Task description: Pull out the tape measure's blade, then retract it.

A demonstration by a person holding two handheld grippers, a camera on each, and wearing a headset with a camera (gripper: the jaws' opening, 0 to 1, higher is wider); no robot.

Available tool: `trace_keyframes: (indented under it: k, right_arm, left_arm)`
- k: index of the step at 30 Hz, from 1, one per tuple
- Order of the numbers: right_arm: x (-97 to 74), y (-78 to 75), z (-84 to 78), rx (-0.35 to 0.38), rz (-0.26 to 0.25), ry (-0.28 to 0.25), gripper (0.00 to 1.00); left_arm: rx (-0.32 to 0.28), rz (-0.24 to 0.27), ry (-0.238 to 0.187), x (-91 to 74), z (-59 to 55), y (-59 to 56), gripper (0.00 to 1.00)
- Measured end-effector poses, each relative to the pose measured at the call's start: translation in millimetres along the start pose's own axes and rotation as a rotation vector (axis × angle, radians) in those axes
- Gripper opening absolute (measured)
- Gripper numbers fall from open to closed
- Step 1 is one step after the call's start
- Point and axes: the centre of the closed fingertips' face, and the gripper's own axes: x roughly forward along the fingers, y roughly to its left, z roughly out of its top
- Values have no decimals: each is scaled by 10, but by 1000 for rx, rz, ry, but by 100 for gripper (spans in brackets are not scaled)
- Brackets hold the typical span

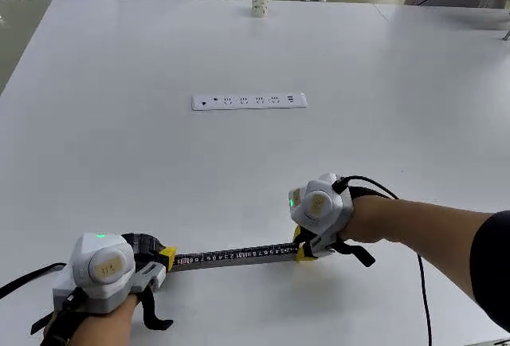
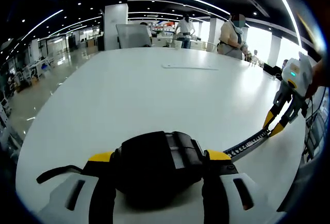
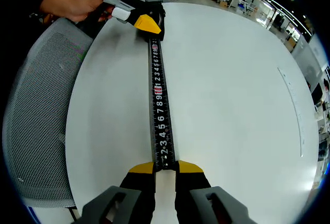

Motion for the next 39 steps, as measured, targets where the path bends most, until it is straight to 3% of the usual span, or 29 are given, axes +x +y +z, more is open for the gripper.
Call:
trace_keyframes:
  k: [16, 39]
  right_arm:
    - [21, 6, 43, 25, 2, 4, 10]
    - [37, 19, 116, 5, 8, 3, 10]
  left_arm:
    - [-13, -3, 18, -11, -15, 4, 64]
    - [-16, -9, 39, -9, -16, 6, 63]
